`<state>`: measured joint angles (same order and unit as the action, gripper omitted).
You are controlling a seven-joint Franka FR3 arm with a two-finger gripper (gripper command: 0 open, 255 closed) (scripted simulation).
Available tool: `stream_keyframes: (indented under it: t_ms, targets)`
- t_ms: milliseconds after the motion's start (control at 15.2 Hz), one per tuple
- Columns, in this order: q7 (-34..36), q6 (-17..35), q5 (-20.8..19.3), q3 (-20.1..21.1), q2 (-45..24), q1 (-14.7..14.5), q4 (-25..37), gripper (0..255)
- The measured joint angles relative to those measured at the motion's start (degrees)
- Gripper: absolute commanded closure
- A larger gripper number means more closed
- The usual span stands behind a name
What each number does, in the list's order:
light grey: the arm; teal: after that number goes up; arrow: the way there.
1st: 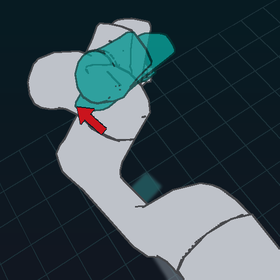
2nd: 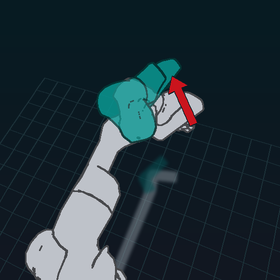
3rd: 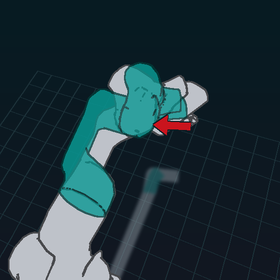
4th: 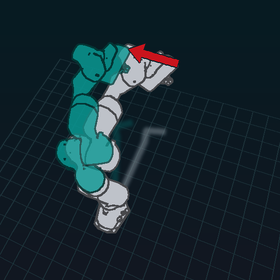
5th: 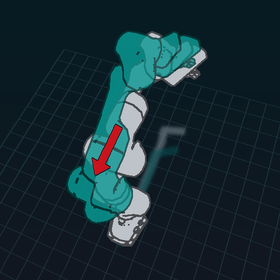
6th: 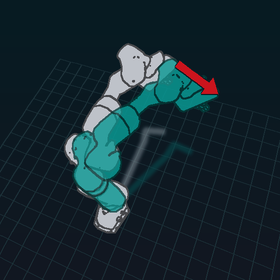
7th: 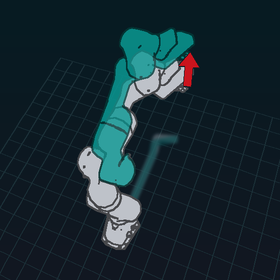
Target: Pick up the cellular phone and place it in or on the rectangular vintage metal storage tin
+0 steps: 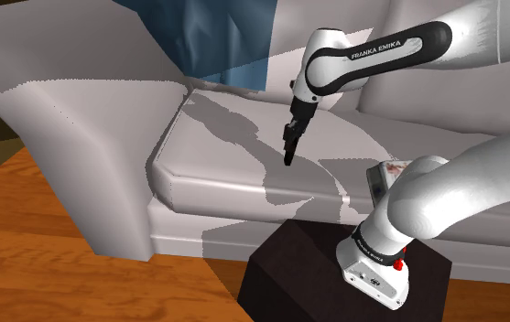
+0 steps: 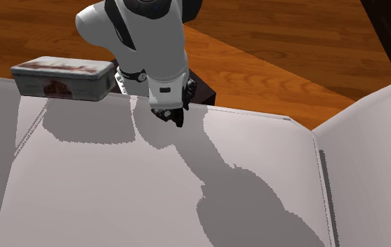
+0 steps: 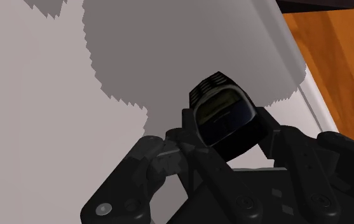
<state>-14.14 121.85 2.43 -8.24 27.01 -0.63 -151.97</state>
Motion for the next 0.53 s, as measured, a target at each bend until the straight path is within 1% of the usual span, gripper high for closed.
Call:
stream_keyframes:
  t_ms: [528]
  targets:
    - [0.8, -6.5, -0.3, 0.4, 2.7, 0.1, 3.8, 255]
